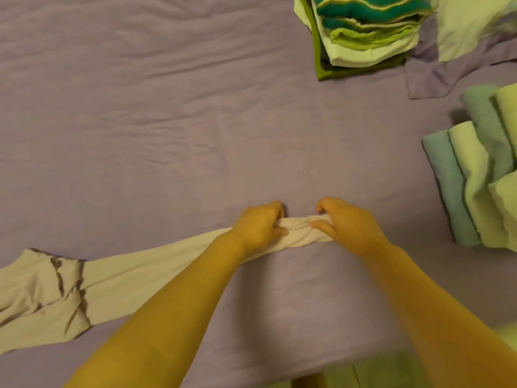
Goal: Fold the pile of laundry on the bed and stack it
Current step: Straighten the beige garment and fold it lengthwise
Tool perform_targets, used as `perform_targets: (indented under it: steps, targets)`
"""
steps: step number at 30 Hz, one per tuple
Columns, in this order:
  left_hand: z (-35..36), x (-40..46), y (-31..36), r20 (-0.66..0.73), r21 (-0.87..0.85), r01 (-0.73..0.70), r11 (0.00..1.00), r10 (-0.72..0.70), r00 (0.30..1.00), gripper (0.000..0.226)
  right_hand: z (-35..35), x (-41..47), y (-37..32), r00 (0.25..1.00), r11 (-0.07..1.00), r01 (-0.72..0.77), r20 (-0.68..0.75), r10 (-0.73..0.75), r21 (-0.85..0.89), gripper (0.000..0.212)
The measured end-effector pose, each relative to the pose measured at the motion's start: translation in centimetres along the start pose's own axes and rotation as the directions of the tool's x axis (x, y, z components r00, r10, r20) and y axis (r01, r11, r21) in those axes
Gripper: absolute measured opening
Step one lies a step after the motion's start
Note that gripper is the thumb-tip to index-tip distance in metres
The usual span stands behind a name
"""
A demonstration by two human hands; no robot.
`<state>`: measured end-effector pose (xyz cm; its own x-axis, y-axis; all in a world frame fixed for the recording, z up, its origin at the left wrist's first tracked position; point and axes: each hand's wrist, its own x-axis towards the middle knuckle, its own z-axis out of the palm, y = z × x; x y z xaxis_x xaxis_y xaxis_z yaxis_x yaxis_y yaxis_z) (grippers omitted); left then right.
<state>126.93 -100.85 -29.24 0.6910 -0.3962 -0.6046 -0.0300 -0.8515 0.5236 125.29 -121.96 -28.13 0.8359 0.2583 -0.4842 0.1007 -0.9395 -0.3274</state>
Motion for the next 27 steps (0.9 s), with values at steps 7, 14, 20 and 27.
perform_targets:
  steps: [7, 14, 20, 27]
  targets:
    - [2.5, 1.3, 2.1, -0.327, 0.227, 0.011, 0.974, 0.066, 0.943, 0.051, 0.4, 0.3, 3.9, 0.998, 0.998, 0.059, -0.036, -0.058, 0.018, 0.056]
    - [7.9, -4.1, 2.9, -0.521, 0.2, 0.127, 0.972, -0.004, 0.854, 0.025, 1.8, -1.2, 2.4, 0.98, 0.972, -0.115, -0.138, 0.146, 0.207, 0.052]
    - [7.8, -4.3, 3.0, -0.451, 0.201, 0.182, 0.963, -0.074, 0.889, 0.04, 1.5, -1.5, 3.1, 0.983, 0.989, -0.115, -0.134, 0.126, 0.088, 0.007]
    - [10.1, -6.0, 3.7, -0.366, 0.145, 0.032, 0.989, 0.024, 0.93, 0.043, 1.7, -3.4, 3.0, 0.977, 0.99, -0.143, -0.159, 0.143, 0.009, 0.035]
